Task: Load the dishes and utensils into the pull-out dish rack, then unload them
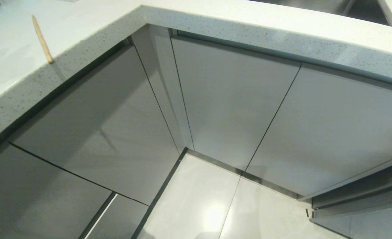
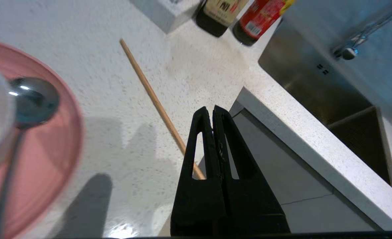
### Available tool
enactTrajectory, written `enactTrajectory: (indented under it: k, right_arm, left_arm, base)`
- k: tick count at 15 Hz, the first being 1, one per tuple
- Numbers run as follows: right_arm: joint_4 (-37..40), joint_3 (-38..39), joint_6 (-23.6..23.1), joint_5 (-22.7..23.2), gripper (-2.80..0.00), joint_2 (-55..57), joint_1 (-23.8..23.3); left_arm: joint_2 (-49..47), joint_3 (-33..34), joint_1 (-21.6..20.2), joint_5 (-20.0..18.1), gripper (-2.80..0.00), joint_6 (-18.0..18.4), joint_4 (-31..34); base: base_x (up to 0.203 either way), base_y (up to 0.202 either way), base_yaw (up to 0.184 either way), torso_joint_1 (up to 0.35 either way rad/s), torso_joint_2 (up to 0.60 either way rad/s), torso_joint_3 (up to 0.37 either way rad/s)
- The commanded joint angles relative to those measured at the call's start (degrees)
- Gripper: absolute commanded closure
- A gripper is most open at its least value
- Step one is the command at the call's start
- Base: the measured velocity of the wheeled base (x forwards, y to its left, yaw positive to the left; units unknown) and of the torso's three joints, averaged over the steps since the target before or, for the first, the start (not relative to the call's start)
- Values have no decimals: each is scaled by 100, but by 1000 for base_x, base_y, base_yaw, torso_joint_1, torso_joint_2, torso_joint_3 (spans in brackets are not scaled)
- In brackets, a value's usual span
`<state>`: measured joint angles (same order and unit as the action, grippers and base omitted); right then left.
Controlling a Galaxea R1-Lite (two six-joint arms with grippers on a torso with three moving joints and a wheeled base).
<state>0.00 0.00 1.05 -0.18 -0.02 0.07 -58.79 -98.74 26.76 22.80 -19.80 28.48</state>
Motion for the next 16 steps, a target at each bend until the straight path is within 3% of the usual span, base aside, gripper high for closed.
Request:
enactTrajectory:
  k: [1,3,5,7,11,13,16]
  right_arm:
    - [0,9,1,1,0,2,1]
    - [0,9,1,1,0,2,1]
    - [0,9,1,1,0,2,1]
    - [0,9,1,1,0,2,1]
    - [0,9,1,1,0,2,1]
    - [0,9,1,1,0,2,1]
    - [0,9,1,1,0,2,1]
  left_arm:
    - [784,254,-866,-1262,0,62,-15]
    - [1520,570,-1501,-2372,0,212,-34]
    - [2308,982,-2032,-2826,0,773,-50]
    - [3174,1798,-2359,-2841,0,1369,-121]
    - [4446,3764,-2819,-2665,0,1877,-293]
    - [4771,4528,-2816,-2511,0,1882,-401]
    - [5573,5831,-2683,-2485,0,2322,-580]
  base:
    - [0,0,0,0,0,0]
    - [0,0,0,0,0,0]
    - [0,0,0,0,0,0]
    - [0,0,0,0,0,0]
    - [0,0,0,0,0,0]
    - [0,0,0,0,0,0]
    - [0,0,0,0,0,0]
